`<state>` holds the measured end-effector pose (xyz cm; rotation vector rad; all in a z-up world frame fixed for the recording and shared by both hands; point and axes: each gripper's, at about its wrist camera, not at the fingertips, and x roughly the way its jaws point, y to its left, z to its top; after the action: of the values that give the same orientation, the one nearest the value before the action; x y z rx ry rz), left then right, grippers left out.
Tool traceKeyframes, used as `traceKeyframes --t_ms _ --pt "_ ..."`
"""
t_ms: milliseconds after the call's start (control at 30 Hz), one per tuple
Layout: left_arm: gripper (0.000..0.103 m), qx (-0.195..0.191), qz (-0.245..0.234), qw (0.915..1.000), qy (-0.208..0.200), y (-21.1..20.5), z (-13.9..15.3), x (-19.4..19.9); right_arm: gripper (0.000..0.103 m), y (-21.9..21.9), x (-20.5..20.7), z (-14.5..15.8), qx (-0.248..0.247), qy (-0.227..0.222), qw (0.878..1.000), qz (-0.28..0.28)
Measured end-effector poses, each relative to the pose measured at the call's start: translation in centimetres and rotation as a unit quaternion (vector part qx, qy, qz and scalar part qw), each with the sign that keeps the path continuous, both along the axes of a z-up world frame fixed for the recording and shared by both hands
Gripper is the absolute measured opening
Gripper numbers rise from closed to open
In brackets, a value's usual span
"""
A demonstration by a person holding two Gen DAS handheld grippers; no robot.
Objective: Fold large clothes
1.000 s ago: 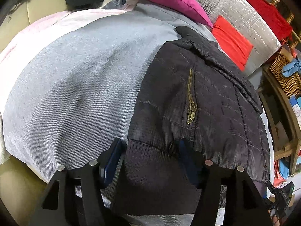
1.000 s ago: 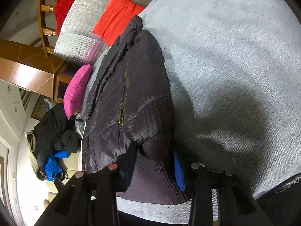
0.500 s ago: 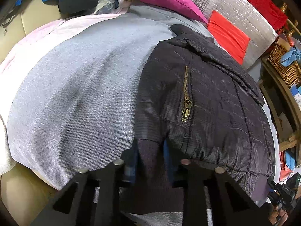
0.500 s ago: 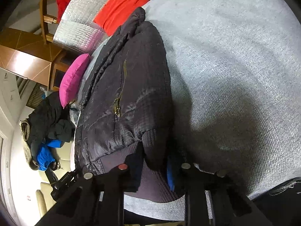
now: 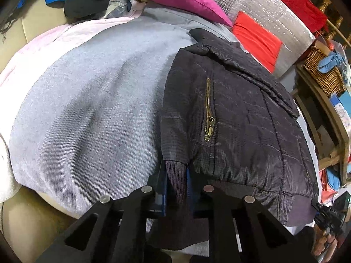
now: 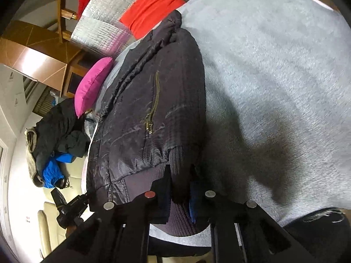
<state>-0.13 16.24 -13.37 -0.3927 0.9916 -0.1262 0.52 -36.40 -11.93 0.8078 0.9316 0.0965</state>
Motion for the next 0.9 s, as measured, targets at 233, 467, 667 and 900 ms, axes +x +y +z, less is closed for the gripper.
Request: traceKeyframes --t_ms 233,467,667,900 --pt "0.020 0.002 -0.003 0.9999 0.011 0.1 -0.3 0.1 0.018 -1.2 0.0 -1.1 0.013 0.022 1.000 -0.004" --pt "0.047 0.007 0.009 0.9998 0.015 -0.2 -0.7 0.9 0.043 -0.5 -0.2 -0.7 -0.018 0.011 1.000 -0.014" --pt "0.058 0.012 0.007 0.9997 0.018 -1.2 -1.1 1.3 0.065 -0.1 0.1 -0.7 -0.011 0.005 1.000 -0.005" --pt "0.026 0.045 -0.013 0.9987 0.017 -2.3 -0.8 1.9 0.018 0.0 -0.1 -1.4 -0.011 0.012 1.000 -0.002"
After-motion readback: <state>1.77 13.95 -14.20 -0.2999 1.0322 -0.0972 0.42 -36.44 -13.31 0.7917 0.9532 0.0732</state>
